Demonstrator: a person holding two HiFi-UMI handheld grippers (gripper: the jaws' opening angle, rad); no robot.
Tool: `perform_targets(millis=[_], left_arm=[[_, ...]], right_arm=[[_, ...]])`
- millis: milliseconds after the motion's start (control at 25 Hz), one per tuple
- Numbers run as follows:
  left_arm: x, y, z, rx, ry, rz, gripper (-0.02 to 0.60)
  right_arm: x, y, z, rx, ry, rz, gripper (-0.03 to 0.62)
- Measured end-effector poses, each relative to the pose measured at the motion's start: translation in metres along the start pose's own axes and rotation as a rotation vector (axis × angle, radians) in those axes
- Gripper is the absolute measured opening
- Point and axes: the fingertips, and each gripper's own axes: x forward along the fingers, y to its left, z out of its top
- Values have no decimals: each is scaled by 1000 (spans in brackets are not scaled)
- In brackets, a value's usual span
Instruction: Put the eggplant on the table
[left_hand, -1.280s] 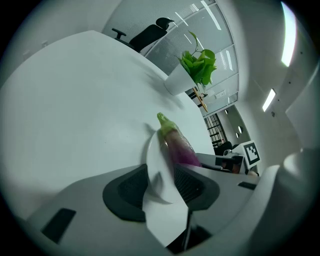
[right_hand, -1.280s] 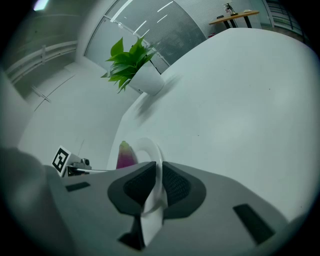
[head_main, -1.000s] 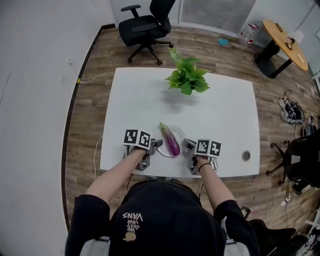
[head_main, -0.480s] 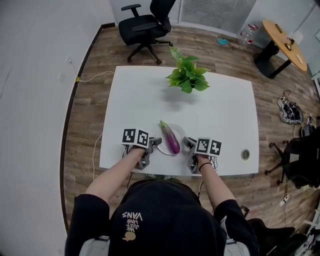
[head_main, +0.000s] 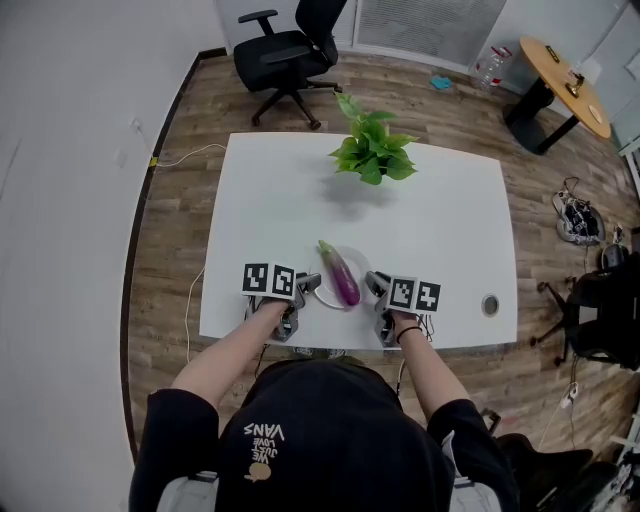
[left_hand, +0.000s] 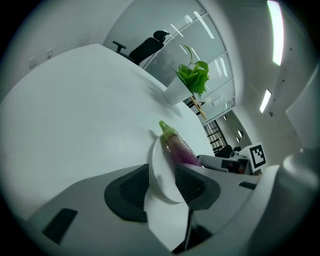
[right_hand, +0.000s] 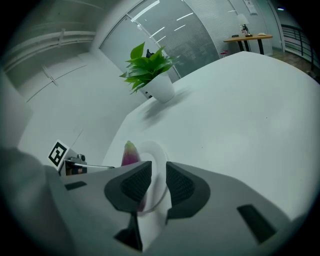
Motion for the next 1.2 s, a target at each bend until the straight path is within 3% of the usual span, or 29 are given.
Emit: perform_targets(millis=[320,640,1200], left_arm=[[-14,-11,13,104,-89,-16,160],[-33,-17,28,207,-223,-9,31],[-56,-51,38,405,-332,-56,11]], right_arm=[[-9,10,6,-63,-44,5,57],[-23,30,14,-111,-109,59,21],[-46,49,23,-142,-214,75,18]])
